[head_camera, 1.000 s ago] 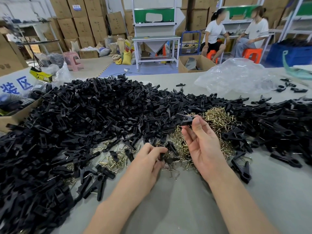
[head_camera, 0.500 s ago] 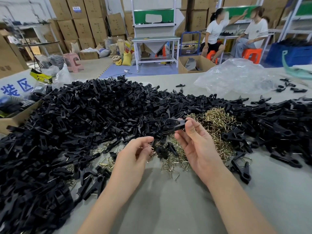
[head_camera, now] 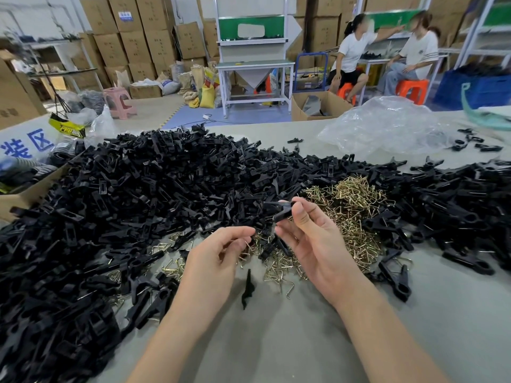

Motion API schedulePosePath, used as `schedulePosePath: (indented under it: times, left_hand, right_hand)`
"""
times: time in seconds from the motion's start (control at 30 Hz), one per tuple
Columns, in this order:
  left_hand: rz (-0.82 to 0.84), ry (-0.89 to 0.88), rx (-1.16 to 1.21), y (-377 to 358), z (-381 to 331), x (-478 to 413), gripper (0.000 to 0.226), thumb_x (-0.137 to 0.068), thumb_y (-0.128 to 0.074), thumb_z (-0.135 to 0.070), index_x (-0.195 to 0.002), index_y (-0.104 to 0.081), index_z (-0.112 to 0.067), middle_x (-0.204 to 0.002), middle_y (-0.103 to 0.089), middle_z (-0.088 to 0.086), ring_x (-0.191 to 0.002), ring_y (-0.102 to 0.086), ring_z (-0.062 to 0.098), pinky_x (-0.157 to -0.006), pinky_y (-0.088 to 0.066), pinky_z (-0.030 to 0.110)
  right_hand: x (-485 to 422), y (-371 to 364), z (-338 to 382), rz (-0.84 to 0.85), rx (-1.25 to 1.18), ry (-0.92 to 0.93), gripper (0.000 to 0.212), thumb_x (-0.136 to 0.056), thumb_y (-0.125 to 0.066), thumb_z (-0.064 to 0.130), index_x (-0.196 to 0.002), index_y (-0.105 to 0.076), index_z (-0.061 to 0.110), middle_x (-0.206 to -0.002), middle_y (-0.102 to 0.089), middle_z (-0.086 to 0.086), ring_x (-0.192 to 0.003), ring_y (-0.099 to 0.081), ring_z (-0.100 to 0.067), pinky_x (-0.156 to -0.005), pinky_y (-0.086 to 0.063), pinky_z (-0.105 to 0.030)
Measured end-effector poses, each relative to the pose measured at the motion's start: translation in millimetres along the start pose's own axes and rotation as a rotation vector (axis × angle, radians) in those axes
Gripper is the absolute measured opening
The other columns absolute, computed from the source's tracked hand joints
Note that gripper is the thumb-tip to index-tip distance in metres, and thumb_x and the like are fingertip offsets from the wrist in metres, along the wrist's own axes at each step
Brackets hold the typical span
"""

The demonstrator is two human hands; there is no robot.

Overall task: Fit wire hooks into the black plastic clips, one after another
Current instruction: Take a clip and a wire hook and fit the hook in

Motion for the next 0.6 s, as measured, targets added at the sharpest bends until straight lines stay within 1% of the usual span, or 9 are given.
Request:
schedulePosePath:
  times: [0.1,0.17,0.27,0.33,0.4,0.43,0.5,0.57,0.6]
  left_hand:
    - [-0.027,-0.016,0.004,1.1,-4.1,0.7,0.030,-0.099,-0.060,-0.012,-0.103,-0.072,-0.039,-0.099,-0.072,-0.026,-0.099,-0.065,-0.005,-0.084,-0.047,0.009]
    - [-0.071,-0.099,-0.113,2.8,-8.8,1.3,0.027,-0.097,-0.062,-0.014,-0.103,-0.071,-0.040,-0.101,-0.068,-0.032,-0.099,-0.063,-0.008,-0.084,-0.044,0.006]
    - [-0.164,-0.166,-0.203,5.8,-9.1,1.8,0.024,-0.097,-0.063,-0.020,-0.104,-0.072,-0.041,-0.099,-0.065,-0.033,-0.090,-0.061,-0.006,-0.079,-0.047,0.014]
    - [-0.206,-0.098,-0.073,6.3,-7.1,-0.7,0.023,-0.097,-0.064,-0.021,-0.103,-0.071,-0.043,-0.096,-0.069,-0.026,-0.085,-0.064,-0.003,-0.073,-0.052,0.022]
    - [-0.234,-0.027,0.112,6.0,-6.9,-3.0,0.024,-0.096,-0.066,-0.020,-0.100,-0.069,-0.044,-0.094,-0.073,-0.019,-0.085,-0.066,0.000,-0.074,-0.052,0.017]
    - [-0.244,-0.027,0.116,7.1,-7.7,-2.4,0.024,-0.096,-0.066,-0.020,-0.100,-0.068,-0.044,-0.094,-0.073,-0.018,-0.087,-0.067,0.001,-0.075,-0.049,0.012]
    - [-0.236,-0.202,-0.194,10.8,-8.0,-1.5,0.022,-0.098,-0.063,-0.018,-0.104,-0.067,-0.039,-0.096,-0.071,-0.019,-0.089,-0.063,0.002,-0.079,-0.045,0.012]
    - [-0.175,-0.445,-0.560,11.8,-5.6,0.6,0.020,-0.100,-0.059,-0.012,-0.114,-0.067,-0.024,-0.096,-0.067,-0.015,-0.088,-0.059,0.010,-0.082,-0.046,0.026]
    - [-0.139,-0.499,-0.646,12.3,-4.2,0.2,0.021,-0.099,-0.059,-0.011,-0.116,-0.067,-0.020,-0.096,-0.068,-0.011,-0.087,-0.061,0.015,-0.081,-0.049,0.033]
  right_hand:
    - [0.2,-0.6,-0.4,0.003,-0.004,-0.004,0.026,-0.081,-0.069,0.018,-0.106,-0.063,0.012,-0.105,-0.075,-0.008,-0.080,-0.071,-0.018,-0.078,-0.062,-0.031]
    - [0.3,-0.6,-0.7,0.007,-0.006,-0.002,0.027,-0.080,-0.070,0.017,-0.106,-0.063,0.011,-0.105,-0.075,-0.009,-0.080,-0.072,-0.018,-0.077,-0.062,-0.030]
    - [0.3,-0.4,-1.6,0.014,-0.007,0.007,0.027,-0.080,-0.070,0.013,-0.106,-0.062,0.010,-0.108,-0.076,-0.011,-0.082,-0.073,-0.018,-0.076,-0.062,-0.030]
    - [0.1,0.0,-2.9,0.029,-0.002,0.012,0.027,-0.079,-0.070,0.010,-0.105,-0.062,0.009,-0.112,-0.075,-0.013,-0.088,-0.073,-0.020,-0.076,-0.061,-0.029]
    - [0.0,-0.7,-5.4,0.049,0.017,0.019,0.026,-0.077,-0.070,0.007,-0.102,-0.062,0.009,-0.114,-0.075,-0.013,-0.091,-0.073,-0.021,-0.077,-0.060,-0.028]
    - [-0.2,-1.0,-7.0,0.060,0.035,0.028,0.026,-0.077,-0.070,0.006,-0.101,-0.061,0.009,-0.113,-0.075,-0.013,-0.091,-0.073,-0.021,-0.077,-0.060,-0.028]
    - [-0.6,-1.6,-9.3,0.074,0.078,0.049,0.025,-0.076,-0.070,0.006,-0.099,-0.062,0.009,-0.111,-0.075,-0.012,-0.092,-0.073,-0.020,-0.077,-0.059,-0.027]
    - [-0.6,-1.9,-10.5,0.071,0.099,0.060,0.026,-0.076,-0.071,0.007,-0.099,-0.062,0.010,-0.110,-0.076,-0.011,-0.093,-0.073,-0.020,-0.076,-0.059,-0.027]
    - [-0.9,-1.4,-10.6,0.065,0.099,0.061,0.026,-0.076,-0.071,0.008,-0.100,-0.062,0.009,-0.110,-0.076,-0.011,-0.092,-0.073,-0.020,-0.076,-0.059,-0.027]
Point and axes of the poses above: each hand's wrist, its own x-axis away from the middle knuckle, its own y-axis out of the back of the hand, z = x × y, the point moved 1 cm from there along -x, towards the middle knuckle
